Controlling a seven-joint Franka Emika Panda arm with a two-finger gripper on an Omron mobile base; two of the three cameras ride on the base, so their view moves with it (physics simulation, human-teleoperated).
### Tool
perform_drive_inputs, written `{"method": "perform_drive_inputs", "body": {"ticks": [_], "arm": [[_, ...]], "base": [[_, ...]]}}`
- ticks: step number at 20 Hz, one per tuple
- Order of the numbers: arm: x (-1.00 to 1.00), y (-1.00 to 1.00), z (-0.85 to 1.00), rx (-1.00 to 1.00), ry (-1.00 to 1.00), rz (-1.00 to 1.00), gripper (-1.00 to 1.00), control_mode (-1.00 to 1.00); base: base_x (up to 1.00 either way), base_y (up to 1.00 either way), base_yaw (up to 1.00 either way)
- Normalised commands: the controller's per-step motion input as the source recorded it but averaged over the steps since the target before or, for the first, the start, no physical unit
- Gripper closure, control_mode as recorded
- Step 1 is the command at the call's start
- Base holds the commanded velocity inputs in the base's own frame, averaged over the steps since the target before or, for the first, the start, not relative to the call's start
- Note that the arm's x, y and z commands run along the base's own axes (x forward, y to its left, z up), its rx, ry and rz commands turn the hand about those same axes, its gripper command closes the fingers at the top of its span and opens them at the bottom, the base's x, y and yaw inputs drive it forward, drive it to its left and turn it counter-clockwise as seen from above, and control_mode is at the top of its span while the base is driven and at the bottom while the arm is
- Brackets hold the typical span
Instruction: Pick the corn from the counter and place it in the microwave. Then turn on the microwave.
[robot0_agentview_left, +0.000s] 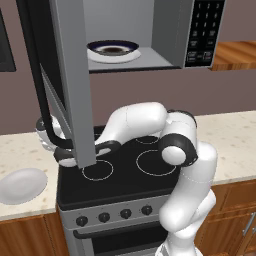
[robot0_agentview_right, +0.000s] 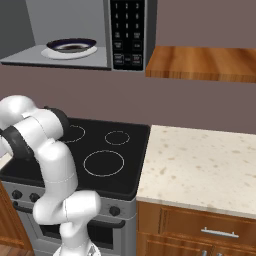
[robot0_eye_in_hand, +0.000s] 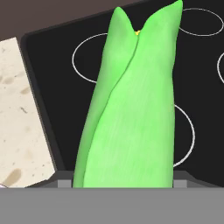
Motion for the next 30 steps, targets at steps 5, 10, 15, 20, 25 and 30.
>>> {"method": "perform_drive_inputs", "body": {"ticks": [5, 10, 15, 20, 25, 30], "arm": [[0.00, -0.43, 0.09, 0.01, 0.00, -0.01, 1.00, -1.00], [0.00, -0.42, 0.16, 0.01, -0.02, 0.00, 1.00, -1.00], [0.00, -0.40, 0.24, 0.02, -0.03, 0.00, 1.00, -1.00], [-0.02, -0.36, 0.22, 0.04, -0.01, 0.00, 1.00, -1.00], [-0.10, -0.38, 0.21, 0.07, -0.01, 0.02, 1.00, -1.00], [-0.16, -0.42, 0.24, 0.07, -0.03, 0.04, 1.00, -1.00]], "base": [[0.00, 0.00, 0.00], [0.00, 0.00, 0.00], [0.00, 0.00, 0.00], [0.00, 0.00, 0.00], [0.00, 0.00, 0.00], [0.00, 0.00, 0.00]]}}
